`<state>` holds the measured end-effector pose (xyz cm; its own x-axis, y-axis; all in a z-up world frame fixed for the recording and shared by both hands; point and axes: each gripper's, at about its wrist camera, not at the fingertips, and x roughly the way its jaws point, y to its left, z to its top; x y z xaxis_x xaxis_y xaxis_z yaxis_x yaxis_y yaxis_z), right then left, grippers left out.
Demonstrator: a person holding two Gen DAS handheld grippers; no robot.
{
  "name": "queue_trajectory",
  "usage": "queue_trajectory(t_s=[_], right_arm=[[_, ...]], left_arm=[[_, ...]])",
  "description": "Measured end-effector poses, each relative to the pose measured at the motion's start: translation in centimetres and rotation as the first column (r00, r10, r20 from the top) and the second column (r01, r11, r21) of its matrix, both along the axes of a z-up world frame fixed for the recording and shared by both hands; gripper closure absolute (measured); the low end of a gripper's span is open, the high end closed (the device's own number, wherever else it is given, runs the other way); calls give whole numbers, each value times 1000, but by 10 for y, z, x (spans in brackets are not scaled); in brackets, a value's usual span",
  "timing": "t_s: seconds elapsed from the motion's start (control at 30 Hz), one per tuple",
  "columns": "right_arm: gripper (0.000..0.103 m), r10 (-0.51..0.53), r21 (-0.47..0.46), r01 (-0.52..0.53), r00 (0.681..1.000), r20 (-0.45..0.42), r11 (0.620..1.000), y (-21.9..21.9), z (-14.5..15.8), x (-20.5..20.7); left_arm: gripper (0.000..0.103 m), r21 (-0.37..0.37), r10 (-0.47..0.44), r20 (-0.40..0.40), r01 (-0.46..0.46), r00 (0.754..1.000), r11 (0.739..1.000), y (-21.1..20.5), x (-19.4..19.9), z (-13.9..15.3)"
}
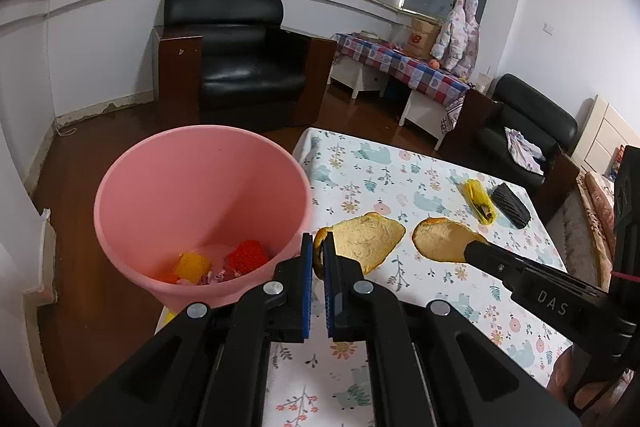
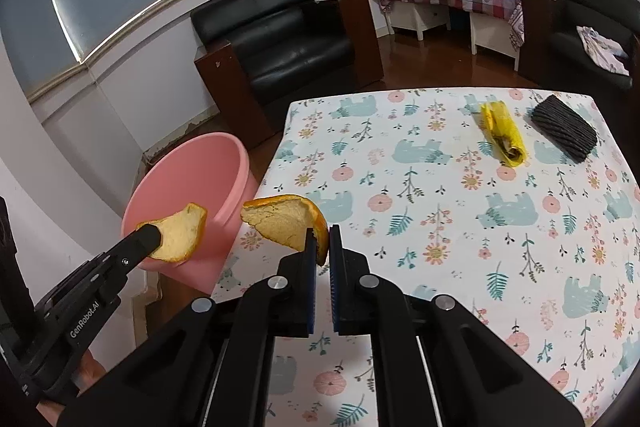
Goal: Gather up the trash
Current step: 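Carry both bread crusts over the pink bin and open both tools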
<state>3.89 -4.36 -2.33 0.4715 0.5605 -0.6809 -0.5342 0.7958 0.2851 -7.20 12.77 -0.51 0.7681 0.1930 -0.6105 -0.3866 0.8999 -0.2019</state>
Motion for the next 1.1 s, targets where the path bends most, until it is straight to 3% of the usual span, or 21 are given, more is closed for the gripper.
queue_trajectory(t_s=[1.1], right_arm=[[97, 175, -105, -167, 983, 62, 980, 116, 3, -10]], left_arm=[[99, -3, 191, -13, -192, 981, 981, 78, -20, -17]])
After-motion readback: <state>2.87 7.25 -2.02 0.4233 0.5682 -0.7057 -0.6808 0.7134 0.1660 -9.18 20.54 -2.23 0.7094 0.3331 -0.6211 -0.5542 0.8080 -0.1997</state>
